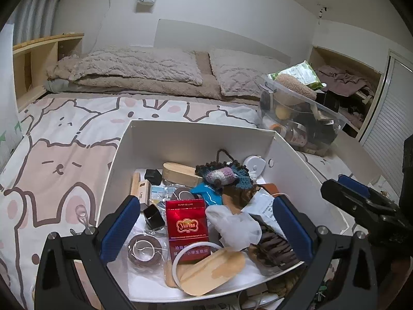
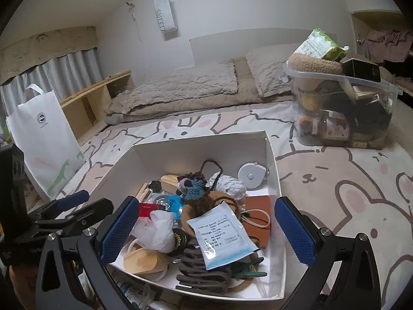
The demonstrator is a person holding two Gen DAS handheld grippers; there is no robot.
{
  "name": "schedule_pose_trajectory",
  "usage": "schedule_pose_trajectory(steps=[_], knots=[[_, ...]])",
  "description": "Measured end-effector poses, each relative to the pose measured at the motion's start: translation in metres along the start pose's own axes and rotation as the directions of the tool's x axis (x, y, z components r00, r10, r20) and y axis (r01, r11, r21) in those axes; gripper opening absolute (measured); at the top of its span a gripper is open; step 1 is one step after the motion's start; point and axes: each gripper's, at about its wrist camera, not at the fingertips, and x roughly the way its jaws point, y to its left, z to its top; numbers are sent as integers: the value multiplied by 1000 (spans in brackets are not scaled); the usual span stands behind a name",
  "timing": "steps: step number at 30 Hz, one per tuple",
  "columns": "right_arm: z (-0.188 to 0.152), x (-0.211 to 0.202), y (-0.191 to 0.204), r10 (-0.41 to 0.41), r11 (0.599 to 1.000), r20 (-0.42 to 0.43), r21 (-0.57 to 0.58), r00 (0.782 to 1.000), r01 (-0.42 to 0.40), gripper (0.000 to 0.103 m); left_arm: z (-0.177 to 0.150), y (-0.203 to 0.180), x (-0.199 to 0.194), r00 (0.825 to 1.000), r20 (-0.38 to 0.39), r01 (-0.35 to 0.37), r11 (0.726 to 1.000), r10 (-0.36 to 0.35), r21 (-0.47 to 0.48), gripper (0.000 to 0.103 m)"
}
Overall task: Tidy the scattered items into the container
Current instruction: 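Withdraw both open grippers from the box back toward the scattered items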
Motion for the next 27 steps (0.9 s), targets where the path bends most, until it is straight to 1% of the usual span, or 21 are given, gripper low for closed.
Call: schedule_pose_trajectory(steps=[10,18,22,27], knots=[[0,-3,-4,-18,1000,3,3,1000,18,103,3,0,-11,1000,24,1,1000,-1,2,103],[-1,-9,-4,-61,998,15,-22,998,61,103,5,2,-18,999,36,11,1000,-11,-7,103],[2,-17,-5,-52,999,32,-12,998,53,103,8,-1,-29,998,59,10,1000,-10,0,103],[6,-36,0,-42,999,77,-22,996,44,103,11,-5,-49,994,105,12,1000,-13,12,103]])
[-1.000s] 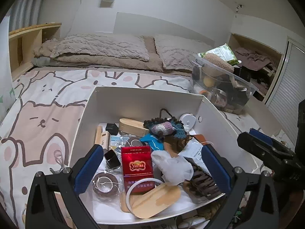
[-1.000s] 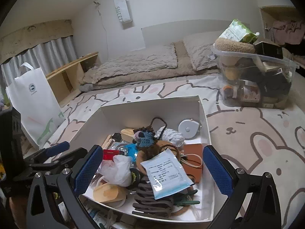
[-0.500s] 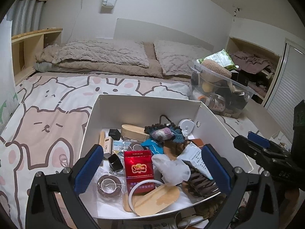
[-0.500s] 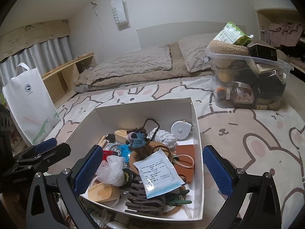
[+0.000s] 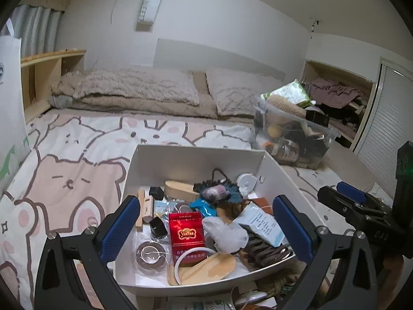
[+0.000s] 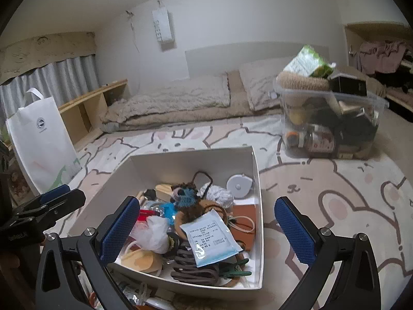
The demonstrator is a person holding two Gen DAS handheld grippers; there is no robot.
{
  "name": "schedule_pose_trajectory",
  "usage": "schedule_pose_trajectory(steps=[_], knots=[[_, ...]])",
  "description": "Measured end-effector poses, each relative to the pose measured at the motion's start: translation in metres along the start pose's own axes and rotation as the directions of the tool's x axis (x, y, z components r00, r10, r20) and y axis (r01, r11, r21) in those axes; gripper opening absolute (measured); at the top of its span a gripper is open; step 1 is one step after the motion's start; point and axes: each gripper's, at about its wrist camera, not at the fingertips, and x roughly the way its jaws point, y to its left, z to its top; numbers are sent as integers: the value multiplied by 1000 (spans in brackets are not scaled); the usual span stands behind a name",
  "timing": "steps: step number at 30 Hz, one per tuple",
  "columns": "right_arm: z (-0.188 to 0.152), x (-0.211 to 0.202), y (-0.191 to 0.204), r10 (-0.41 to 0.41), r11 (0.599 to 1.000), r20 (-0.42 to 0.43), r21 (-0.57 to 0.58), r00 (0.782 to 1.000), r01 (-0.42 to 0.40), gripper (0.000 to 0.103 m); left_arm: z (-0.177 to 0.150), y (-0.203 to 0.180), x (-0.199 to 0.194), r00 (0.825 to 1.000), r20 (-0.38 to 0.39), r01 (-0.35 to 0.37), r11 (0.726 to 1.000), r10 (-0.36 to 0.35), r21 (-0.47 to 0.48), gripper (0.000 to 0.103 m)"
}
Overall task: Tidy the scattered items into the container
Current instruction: 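Withdraw both open grippers from the box back toward the scattered items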
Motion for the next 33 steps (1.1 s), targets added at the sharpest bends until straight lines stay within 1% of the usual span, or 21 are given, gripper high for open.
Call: schedule_pose_trajectory(steps=[10,15,25,29,33], knots=[[7,-41,4,-3,1000,71,-15,998,4,103,5,-11,-46,996,92,7,1000,-10,26,103],[2,-56,5,-6,1000,105,-30,994,9,103,2,-12,-58,995,102,7,999,-11,38,103],[-29,-61,-14,-8,1000,75,2,997,8,103,-9,-11,-71,994,110,-14,999,10,37,103],[-38,-59,-23,-17,999,50,28,999,16,103,-15,-11,-72,995,101,-15,999,11,39,103],[-44,-61,-26,-18,999,43,37,999,16,103,-24,-11,-71,996,82,-24,999,20,43,103]])
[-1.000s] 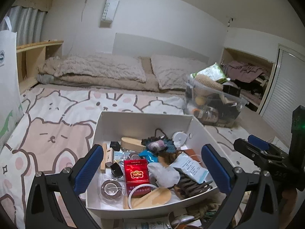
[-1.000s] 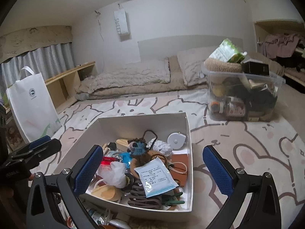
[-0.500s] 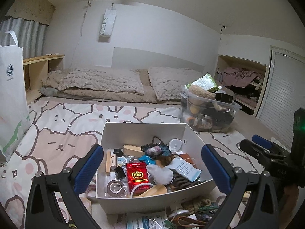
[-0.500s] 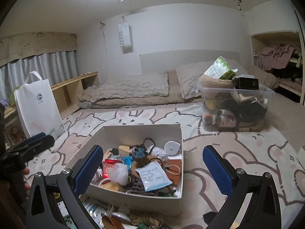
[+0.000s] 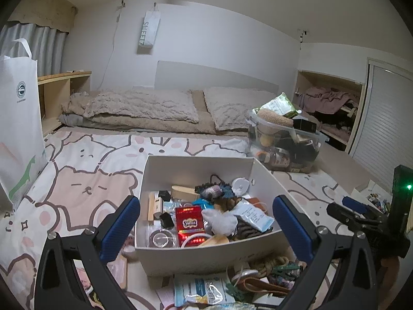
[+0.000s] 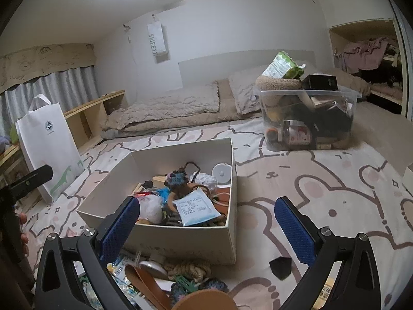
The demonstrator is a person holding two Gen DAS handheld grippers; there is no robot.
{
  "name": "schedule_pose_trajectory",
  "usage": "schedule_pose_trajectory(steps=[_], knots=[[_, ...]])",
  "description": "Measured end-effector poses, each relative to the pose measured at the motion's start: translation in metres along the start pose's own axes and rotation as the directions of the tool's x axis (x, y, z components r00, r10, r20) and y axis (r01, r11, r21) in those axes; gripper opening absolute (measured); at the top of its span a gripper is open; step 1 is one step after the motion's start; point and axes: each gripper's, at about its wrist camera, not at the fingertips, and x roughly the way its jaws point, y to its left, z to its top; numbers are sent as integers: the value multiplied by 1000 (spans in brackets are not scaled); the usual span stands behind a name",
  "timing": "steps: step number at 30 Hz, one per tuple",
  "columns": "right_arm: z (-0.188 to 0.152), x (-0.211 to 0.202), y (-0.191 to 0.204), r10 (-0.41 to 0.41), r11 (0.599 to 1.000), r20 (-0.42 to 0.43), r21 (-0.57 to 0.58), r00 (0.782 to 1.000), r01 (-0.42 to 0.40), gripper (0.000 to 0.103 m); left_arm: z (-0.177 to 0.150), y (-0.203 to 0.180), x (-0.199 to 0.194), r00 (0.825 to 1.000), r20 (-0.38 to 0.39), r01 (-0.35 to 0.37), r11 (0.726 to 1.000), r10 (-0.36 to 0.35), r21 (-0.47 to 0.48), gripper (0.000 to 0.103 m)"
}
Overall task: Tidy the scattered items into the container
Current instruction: 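Withdraw both open grippers from the box back toward the scattered items, then grasp the round cork coaster with the right gripper while the left approaches the green clip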
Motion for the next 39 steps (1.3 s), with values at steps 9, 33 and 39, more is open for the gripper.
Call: schedule_pose_trajectory(steps=[9,33,39], knots=[[-17,5,1,-1,1000,-55,-5,998,1,103,-28,5,4,998,-63,-17,1000,17,7,103],[-77,22,-11,11,999,-252,39,968,-1,103,-113,-8,22,963,-270,11,1000,-10,-1,103],[-89,22,-15,60,996,-293,79,954,-39,103,-132,-16,23,949,-315,37,999,-32,10,103]])
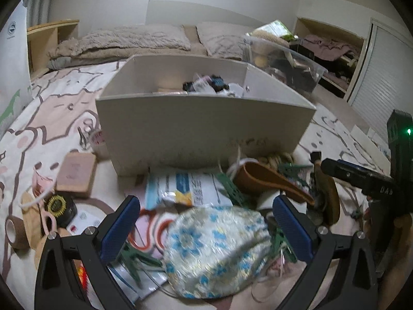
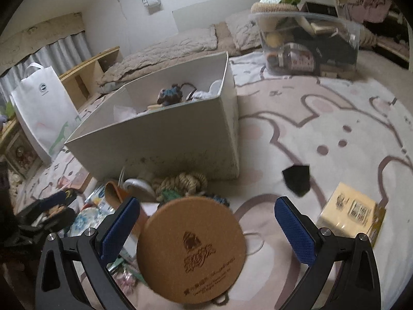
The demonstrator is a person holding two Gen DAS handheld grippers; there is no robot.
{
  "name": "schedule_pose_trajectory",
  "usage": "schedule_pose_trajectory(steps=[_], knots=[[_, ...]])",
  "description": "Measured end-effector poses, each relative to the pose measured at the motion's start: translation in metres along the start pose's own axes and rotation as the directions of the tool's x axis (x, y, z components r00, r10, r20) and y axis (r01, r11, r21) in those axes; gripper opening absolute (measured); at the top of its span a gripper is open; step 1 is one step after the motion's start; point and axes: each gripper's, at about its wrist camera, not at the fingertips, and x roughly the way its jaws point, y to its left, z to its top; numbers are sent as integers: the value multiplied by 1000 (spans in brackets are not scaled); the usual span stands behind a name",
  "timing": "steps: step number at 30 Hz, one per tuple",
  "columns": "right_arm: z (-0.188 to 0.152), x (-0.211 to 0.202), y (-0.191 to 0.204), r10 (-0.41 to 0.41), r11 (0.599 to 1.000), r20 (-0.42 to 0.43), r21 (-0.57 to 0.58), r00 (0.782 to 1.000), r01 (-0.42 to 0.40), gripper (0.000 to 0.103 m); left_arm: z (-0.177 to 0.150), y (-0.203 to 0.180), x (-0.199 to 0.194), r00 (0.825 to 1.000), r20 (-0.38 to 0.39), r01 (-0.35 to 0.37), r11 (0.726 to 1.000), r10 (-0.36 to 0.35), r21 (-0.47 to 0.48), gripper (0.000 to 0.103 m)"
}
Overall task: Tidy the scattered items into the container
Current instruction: 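Grasp the round cork coaster with the right gripper while the left approaches the green clip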
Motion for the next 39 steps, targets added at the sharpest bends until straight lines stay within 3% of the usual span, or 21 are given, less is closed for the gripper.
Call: schedule_pose_trajectory(steps=[10,20,24,26,28,30,34,39], knots=[[-16,0,-8,77,995,-43,61,996,-74,103,-21,-24,-2,1000,-18,19,997,-18,80,103],[-27,6,-9,99,994,-86,61,991,-94,103,-31,-56,-2,997,-14,74,978,-73,193,102],[-27,8,-12,121,990,-95,83,988,-113,103,-35,-64,3,992,-45,123,971,-116,207,83],[-27,9,-13,132,988,-101,92,986,-123,103,-37,-68,5,991,-54,128,968,-119,217,79],[-28,11,-14,141,986,-106,100,984,-130,103,-37,-69,6,988,-67,151,965,-140,212,64],[-28,11,-15,146,985,-108,104,983,-134,103,-37,-69,6,983,-80,176,965,-163,195,55],[-28,13,-16,158,982,-114,118,981,-145,103,-38,-71,6,980,-97,190,963,-174,193,41],[-27,8,-18,144,982,-84,134,986,-132,103,-40,-72,7,975,-124,205,959,-184,194,35]])
